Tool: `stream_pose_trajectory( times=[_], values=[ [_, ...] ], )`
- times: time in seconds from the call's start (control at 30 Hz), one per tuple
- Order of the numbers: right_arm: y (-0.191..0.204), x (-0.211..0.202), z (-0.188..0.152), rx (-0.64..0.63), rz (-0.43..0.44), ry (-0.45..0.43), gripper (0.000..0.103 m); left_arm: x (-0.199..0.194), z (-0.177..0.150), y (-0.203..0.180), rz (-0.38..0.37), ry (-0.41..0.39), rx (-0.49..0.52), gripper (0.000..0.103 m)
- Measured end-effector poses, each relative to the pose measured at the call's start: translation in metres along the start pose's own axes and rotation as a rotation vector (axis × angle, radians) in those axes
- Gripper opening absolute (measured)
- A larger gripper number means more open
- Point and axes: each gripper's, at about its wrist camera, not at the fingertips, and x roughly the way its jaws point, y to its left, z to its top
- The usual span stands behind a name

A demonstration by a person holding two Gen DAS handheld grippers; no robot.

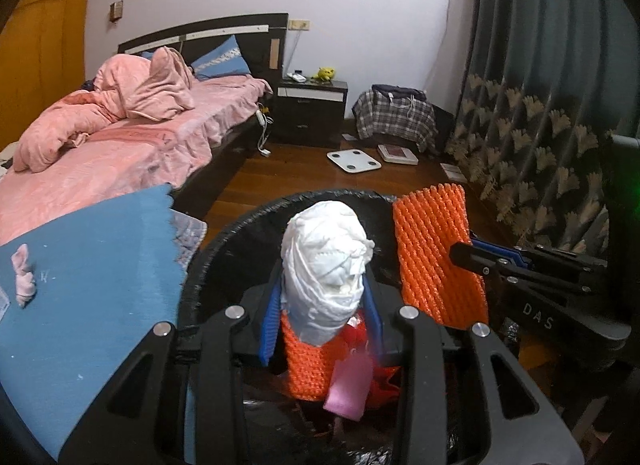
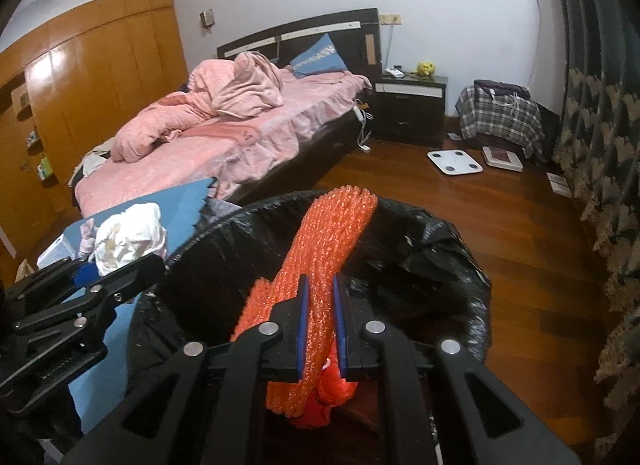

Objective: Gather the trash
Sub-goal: 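Carry the tissue ball and orange mesh over the bin and release both, then return both tools from the bin to the table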

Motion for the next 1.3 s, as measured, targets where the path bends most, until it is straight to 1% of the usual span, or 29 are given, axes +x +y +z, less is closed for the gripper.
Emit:
stream_pose_trajectory(
  times=[0.1,0.2,0.23,0.27,0.3,0.33,0.37,0.4,0.5,0.57,0.63,0.7,0.77,0.83,0.97,1.1,1.3],
  values=[
    [-0.007,0.002,-0.004,0.005,-0.014,0.012,0.014,0.009,-0.003,-0.002,-0.019,0.025,0.001,0.044],
    [-0.011,0.002,-0.008,0.010,-0.028,0.017,0.019,0.012,-0.006,0.001,-0.032,0.039,-0.004,0.047],
    [-0.012,0.002,-0.009,0.011,-0.032,0.018,0.022,0.013,-0.006,0.001,-0.033,0.041,-0.005,0.050],
    [-0.012,0.001,-0.009,0.010,-0.037,0.017,0.028,0.012,-0.007,0.001,-0.033,0.039,-0.005,0.054],
    [-0.012,0.001,-0.010,0.010,-0.039,0.016,0.031,0.011,-0.007,0.002,-0.031,0.038,-0.007,0.058],
    [-0.013,0.001,-0.009,0.010,-0.040,0.015,0.036,0.010,-0.008,0.003,-0.035,0.036,-0.011,0.060],
    [-0.013,0.000,-0.010,0.009,-0.044,0.014,0.040,0.009,-0.008,0.004,-0.043,0.035,-0.017,0.065],
    [-0.013,0.000,-0.010,0.009,-0.046,0.013,0.042,0.009,-0.008,0.004,-0.047,0.035,-0.021,0.067],
    [-0.014,-0.002,-0.010,0.008,-0.055,0.007,0.052,0.007,-0.008,0.006,-0.037,0.031,-0.024,0.068],
    [-0.013,-0.004,-0.010,0.006,-0.064,-0.001,0.070,0.003,-0.008,0.011,-0.027,0.026,-0.025,0.071],
    [-0.011,-0.006,-0.010,-0.008,-0.067,-0.006,0.077,-0.004,-0.010,0.017,-0.009,0.016,-0.028,0.075],
    [-0.006,-0.006,-0.009,-0.025,-0.067,-0.009,0.083,-0.012,-0.011,0.026,0.013,0.005,-0.039,0.079],
    [0.000,-0.007,-0.008,-0.030,-0.056,-0.017,0.091,-0.020,-0.014,0.037,0.038,-0.003,-0.062,0.082],
    [0.008,-0.008,-0.007,-0.036,-0.046,-0.026,0.097,-0.027,-0.016,0.048,0.066,-0.009,-0.082,0.086],
    [0.023,-0.008,-0.004,-0.048,-0.017,-0.032,0.097,-0.042,-0.022,0.073,0.126,-0.022,-0.124,0.089],
    [0.045,-0.007,0.000,-0.059,0.024,-0.041,0.097,-0.054,-0.027,0.096,0.181,-0.030,-0.163,0.089],
    [0.092,0.001,0.008,-0.090,0.091,-0.053,0.097,-0.075,-0.036,0.134,0.262,-0.045,-0.215,0.089]
  ],
)
